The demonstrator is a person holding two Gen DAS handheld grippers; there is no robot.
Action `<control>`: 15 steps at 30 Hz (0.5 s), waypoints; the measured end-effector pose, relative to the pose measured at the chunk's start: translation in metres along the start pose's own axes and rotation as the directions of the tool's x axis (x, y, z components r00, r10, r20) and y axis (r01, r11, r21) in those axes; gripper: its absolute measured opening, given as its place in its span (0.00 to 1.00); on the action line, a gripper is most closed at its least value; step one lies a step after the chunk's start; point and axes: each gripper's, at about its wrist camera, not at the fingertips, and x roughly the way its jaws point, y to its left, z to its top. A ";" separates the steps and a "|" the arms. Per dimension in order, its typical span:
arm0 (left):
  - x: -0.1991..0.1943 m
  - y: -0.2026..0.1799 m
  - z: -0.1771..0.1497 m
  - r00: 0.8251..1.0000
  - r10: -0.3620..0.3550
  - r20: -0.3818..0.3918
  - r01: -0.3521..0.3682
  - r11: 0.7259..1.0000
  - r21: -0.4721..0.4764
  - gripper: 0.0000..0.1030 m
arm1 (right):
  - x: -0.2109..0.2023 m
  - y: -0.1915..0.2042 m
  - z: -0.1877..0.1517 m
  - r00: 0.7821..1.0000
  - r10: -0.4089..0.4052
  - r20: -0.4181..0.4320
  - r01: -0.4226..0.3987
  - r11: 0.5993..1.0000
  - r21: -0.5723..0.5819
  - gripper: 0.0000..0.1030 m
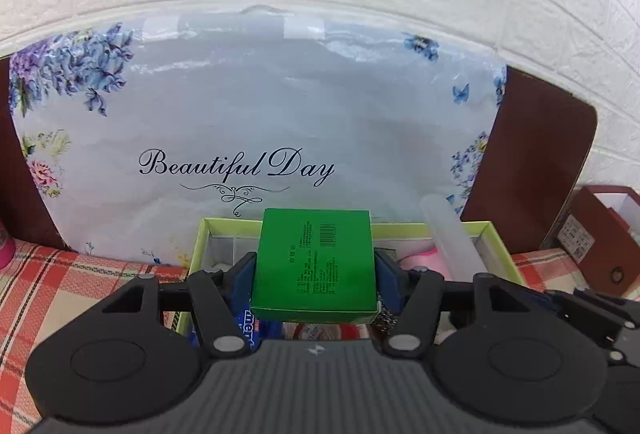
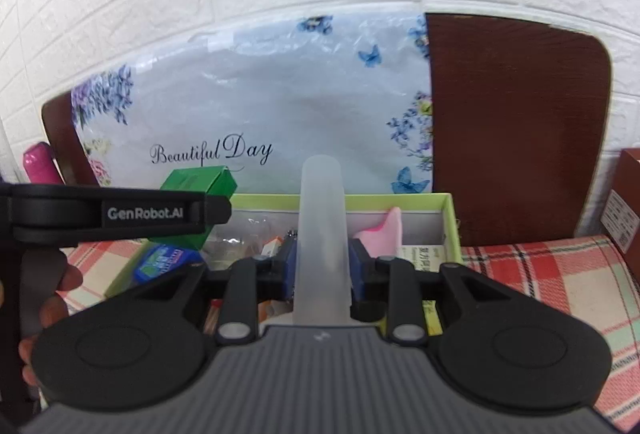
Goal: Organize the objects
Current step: 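Lower green box with left tool into lime-green box while right tool drops frosted tube there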
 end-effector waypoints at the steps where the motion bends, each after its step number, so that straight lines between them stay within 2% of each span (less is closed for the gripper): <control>1: 0.004 0.002 -0.001 1.000 0.001 -0.002 -0.001 1.000 -0.004 0.62 | 0.008 0.001 0.000 1.000 -0.005 -0.006 0.005 1.000 -0.007 0.26; 4: 0.010 0.007 -0.003 0.999 0.036 0.016 -0.035 0.999 -0.012 0.65 | 0.026 0.003 -0.004 1.000 -0.010 -0.015 0.010 1.000 -0.025 0.26; 6: 0.014 0.010 -0.005 0.997 0.066 0.027 -0.065 0.998 -0.012 0.91 | 0.032 0.006 -0.009 1.000 -0.019 -0.009 0.018 0.997 -0.069 0.27; 7: 0.012 0.011 -0.006 0.995 0.084 0.046 -0.084 0.996 -0.016 0.95 | 0.032 0.007 -0.012 1.000 -0.010 -0.001 0.010 0.995 -0.096 0.40; 8: 0.010 0.013 -0.008 0.992 0.107 0.071 -0.106 0.994 -0.020 1.00 | 0.033 0.007 -0.014 1.000 -0.006 0.002 0.006 0.993 -0.114 0.68; 10: 0.007 0.017 -0.010 0.990 0.120 0.076 -0.118 0.993 -0.030 1.00 | 0.026 0.007 -0.020 0.999 -0.030 0.045 0.036 0.990 -0.139 0.90; 12: 0.005 0.022 -0.010 0.994 0.098 0.049 -0.096 0.995 -0.040 1.00 | 0.018 0.006 -0.024 0.997 -0.038 0.067 0.049 0.987 -0.155 0.94; 13: 0.004 0.023 -0.011 0.994 0.097 0.041 -0.096 0.995 -0.040 1.00 | 0.015 0.006 -0.025 0.997 -0.040 0.062 0.049 0.986 -0.159 1.00; 15: -0.001 0.023 -0.013 0.993 0.111 0.038 -0.109 0.993 -0.033 1.00 | 0.008 0.006 -0.026 0.998 -0.034 0.055 0.043 0.987 -0.156 1.00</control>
